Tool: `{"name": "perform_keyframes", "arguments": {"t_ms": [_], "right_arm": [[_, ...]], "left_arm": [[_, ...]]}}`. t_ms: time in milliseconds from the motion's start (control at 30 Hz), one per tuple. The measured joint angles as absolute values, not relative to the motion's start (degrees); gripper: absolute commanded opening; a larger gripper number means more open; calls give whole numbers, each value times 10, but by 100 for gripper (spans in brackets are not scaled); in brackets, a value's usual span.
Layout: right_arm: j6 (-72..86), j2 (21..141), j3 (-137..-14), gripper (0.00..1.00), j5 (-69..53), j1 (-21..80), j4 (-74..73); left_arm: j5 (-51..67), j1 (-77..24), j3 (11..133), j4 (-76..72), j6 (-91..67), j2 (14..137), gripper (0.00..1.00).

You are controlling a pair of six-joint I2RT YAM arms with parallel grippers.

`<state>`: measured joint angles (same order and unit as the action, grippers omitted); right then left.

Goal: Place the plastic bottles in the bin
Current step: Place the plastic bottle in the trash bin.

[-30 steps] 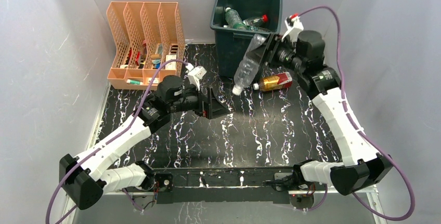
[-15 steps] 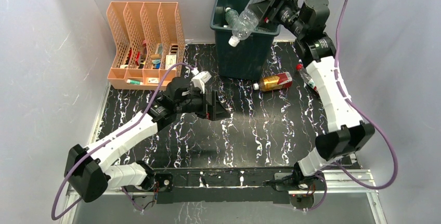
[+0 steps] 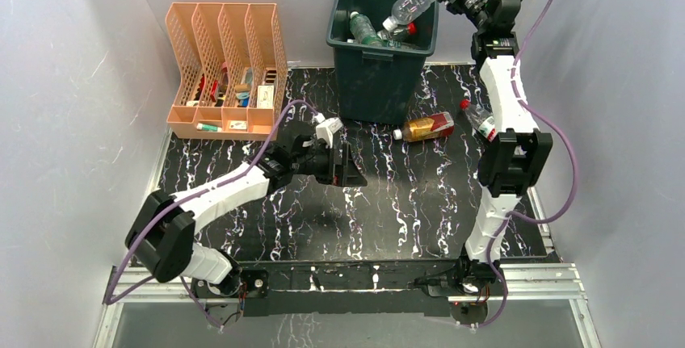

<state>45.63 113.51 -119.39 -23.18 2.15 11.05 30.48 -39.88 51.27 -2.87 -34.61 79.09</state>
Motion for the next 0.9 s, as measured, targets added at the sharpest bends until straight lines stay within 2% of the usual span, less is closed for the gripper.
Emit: {"name": "perform_keyframes", "arguments": {"t_ms": [367, 900], "right_arm": [[447, 1224, -1233, 58, -276, 30, 143], [354, 1226, -1229, 62, -281, 39, 142]], "left_arm": [[342, -399, 491, -109, -365, 885, 98], [373, -399, 493, -140, -367, 940, 98]]}}
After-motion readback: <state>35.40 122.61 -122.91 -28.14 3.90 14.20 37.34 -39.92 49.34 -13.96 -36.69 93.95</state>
